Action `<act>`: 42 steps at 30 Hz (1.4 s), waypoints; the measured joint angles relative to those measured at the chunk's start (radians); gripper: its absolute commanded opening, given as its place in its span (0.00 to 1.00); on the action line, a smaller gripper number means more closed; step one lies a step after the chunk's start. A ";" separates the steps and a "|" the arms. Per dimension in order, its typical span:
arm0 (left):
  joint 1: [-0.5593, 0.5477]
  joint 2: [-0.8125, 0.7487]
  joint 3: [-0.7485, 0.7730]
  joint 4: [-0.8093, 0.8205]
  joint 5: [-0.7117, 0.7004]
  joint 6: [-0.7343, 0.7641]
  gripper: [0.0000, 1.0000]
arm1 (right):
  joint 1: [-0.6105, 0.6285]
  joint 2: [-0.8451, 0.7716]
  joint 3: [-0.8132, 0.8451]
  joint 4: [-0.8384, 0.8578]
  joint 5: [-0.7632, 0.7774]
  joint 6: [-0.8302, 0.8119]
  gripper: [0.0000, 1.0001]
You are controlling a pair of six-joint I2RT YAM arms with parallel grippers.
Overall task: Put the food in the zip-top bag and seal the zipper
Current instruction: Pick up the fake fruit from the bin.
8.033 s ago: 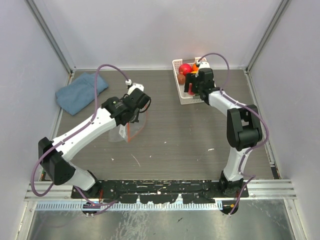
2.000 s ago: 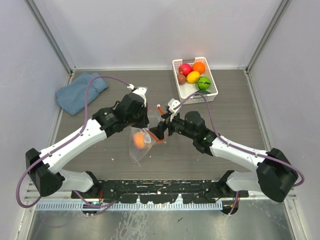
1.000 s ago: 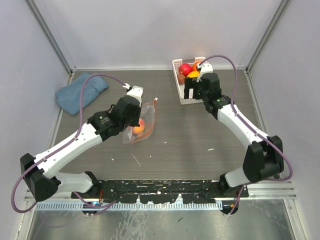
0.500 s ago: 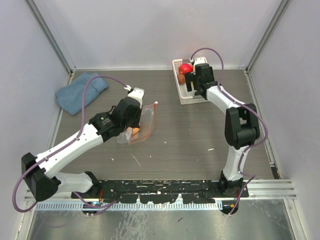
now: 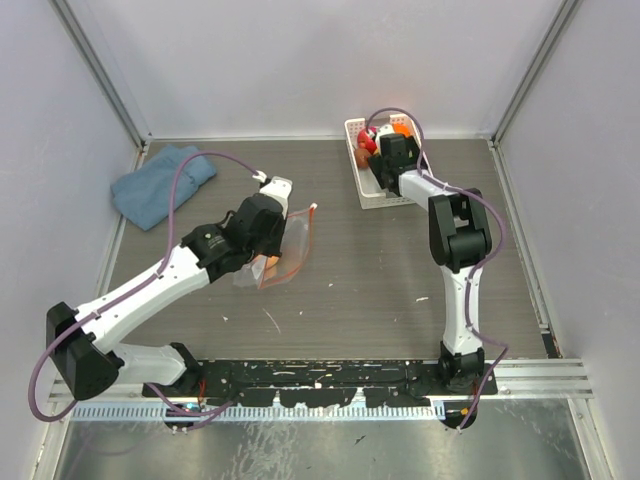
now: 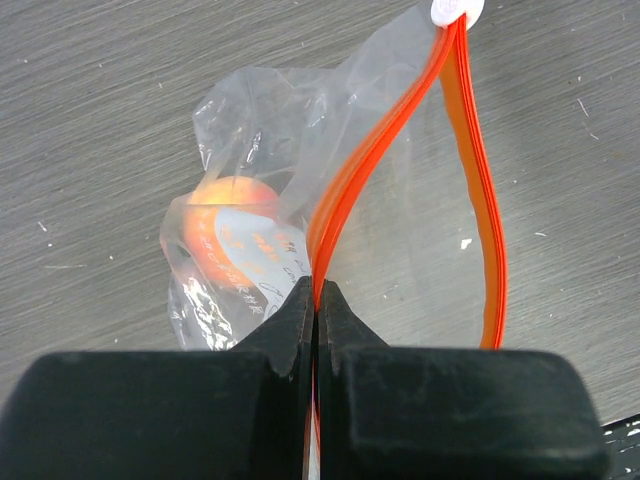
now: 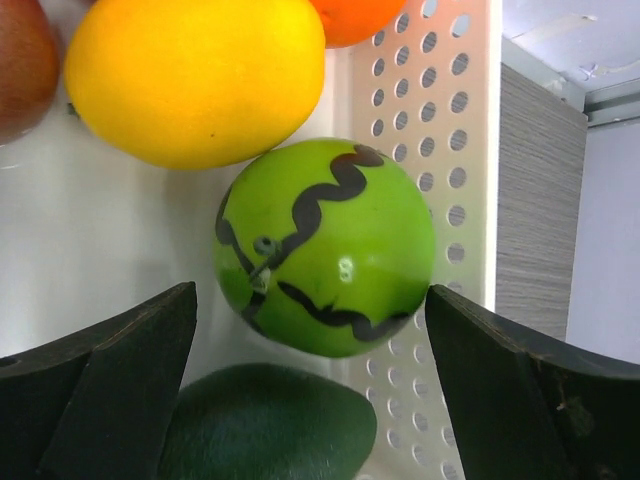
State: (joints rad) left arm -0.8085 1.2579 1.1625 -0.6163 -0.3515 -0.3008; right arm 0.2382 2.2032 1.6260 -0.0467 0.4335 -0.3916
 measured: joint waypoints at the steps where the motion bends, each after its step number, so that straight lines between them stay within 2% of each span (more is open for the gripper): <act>1: 0.000 0.002 0.000 0.000 0.000 0.000 0.00 | 0.000 0.015 0.009 0.003 0.005 -0.009 1.00; 10: 0.004 0.045 0.000 0.003 0.008 0.003 0.00 | 0.000 0.099 0.063 0.054 0.042 -0.071 0.98; 20: 0.005 0.045 0.000 0.006 0.008 0.003 0.00 | -0.006 0.106 0.069 0.066 0.027 -0.056 0.70; 26: 0.005 0.045 0.000 0.006 0.015 0.002 0.00 | -0.007 0.028 -0.004 0.052 -0.041 0.000 0.53; 33: 0.005 0.006 -0.008 0.008 0.019 0.002 0.00 | 0.002 -0.085 -0.045 0.005 -0.079 0.064 0.51; 42: 0.005 -0.024 -0.023 0.022 0.039 -0.003 0.00 | 0.030 -0.312 -0.146 -0.056 -0.107 0.175 0.50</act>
State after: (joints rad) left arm -0.8032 1.2343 1.1400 -0.5945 -0.3130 -0.3042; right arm 0.2684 1.8908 1.4799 -0.1032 0.3264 -0.2165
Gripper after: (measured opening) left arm 0.006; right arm 0.915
